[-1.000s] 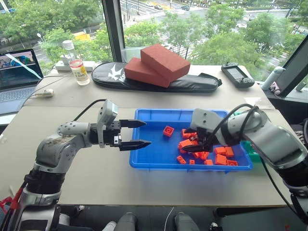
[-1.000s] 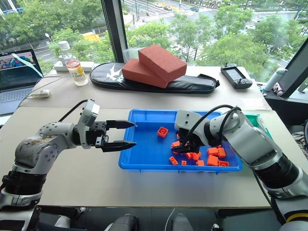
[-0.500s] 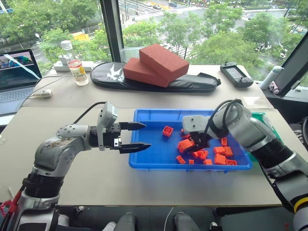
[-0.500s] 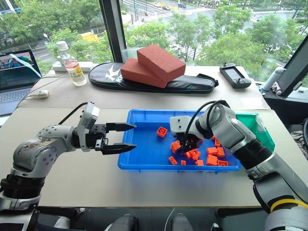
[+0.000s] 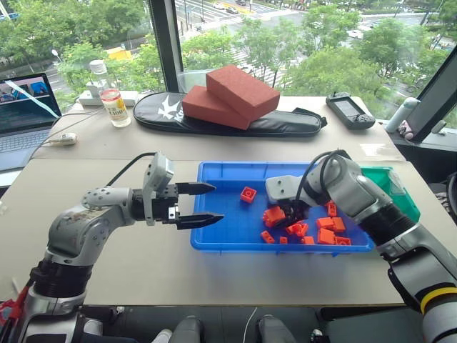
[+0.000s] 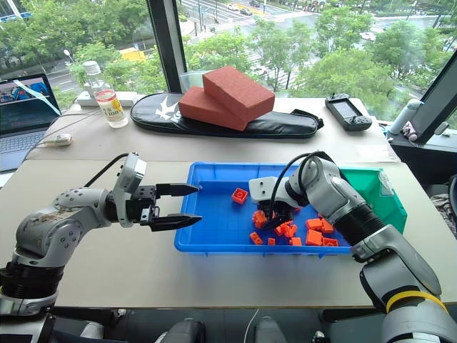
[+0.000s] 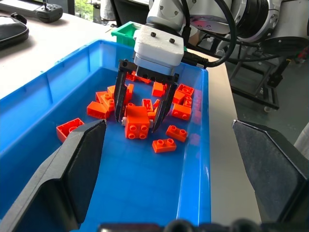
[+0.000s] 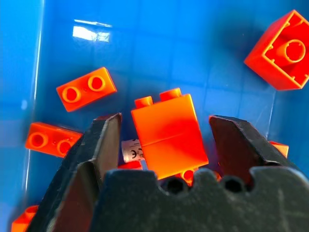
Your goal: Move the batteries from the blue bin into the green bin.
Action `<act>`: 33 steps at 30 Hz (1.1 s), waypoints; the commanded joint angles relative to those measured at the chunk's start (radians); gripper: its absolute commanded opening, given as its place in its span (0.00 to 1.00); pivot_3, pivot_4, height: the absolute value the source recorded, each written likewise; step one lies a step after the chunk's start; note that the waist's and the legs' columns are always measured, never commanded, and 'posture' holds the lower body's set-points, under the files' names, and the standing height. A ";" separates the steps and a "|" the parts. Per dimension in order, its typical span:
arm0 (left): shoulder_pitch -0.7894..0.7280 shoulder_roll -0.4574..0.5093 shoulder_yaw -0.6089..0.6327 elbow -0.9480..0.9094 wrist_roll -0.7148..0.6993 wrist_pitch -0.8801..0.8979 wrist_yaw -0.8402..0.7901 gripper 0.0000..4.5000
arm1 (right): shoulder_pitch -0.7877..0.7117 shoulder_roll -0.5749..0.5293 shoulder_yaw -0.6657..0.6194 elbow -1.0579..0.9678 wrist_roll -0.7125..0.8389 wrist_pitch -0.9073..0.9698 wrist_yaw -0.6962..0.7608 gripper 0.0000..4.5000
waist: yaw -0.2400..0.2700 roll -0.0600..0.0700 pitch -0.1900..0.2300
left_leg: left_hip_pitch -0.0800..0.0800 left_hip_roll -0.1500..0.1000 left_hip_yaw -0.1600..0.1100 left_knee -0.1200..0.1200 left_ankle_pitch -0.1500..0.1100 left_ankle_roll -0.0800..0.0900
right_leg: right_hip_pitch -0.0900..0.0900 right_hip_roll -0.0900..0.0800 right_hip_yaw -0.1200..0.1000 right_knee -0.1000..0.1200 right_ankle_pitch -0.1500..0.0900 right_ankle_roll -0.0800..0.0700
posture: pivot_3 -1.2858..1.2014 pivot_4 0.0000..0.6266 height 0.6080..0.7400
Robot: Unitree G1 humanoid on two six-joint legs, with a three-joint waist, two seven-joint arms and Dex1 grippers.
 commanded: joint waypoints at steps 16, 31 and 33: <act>-0.020 0.005 0.012 -0.008 -0.006 -0.012 -0.010 1.00 | -0.068 0.177 -0.180 -0.043 0.044 0.206 -0.162 0.32 | -0.007 0.000 0.000 | 0.000 0.000 -0.001 0.000 0.000 0.000 | 0.000 0.001 0.000 0.001 0.000 0.000 | 0.52 0.24 1.00; -0.026 0.002 0.009 -0.011 -0.005 -0.014 -0.007 1.00 | -0.031 0.258 -0.270 -0.112 0.045 0.392 -0.385 0.96 | -0.002 0.000 0.000 | 0.000 -0.001 -0.001 -0.001 0.000 -0.001 | -0.001 0.000 -0.001 0.002 0.000 0.000 | 0.52 0.24 1.00; -0.022 0.002 0.008 -0.014 -0.003 -0.016 -0.005 1.00 | -0.005 0.213 -0.305 -0.196 0.061 0.454 -0.380 0.96 | 0.000 0.000 0.000 | 0.000 -0.001 -0.001 -0.001 0.000 -0.001 | -0.001 0.000 -0.001 0.002 0.000 0.000 | 0.52 0.24 1.00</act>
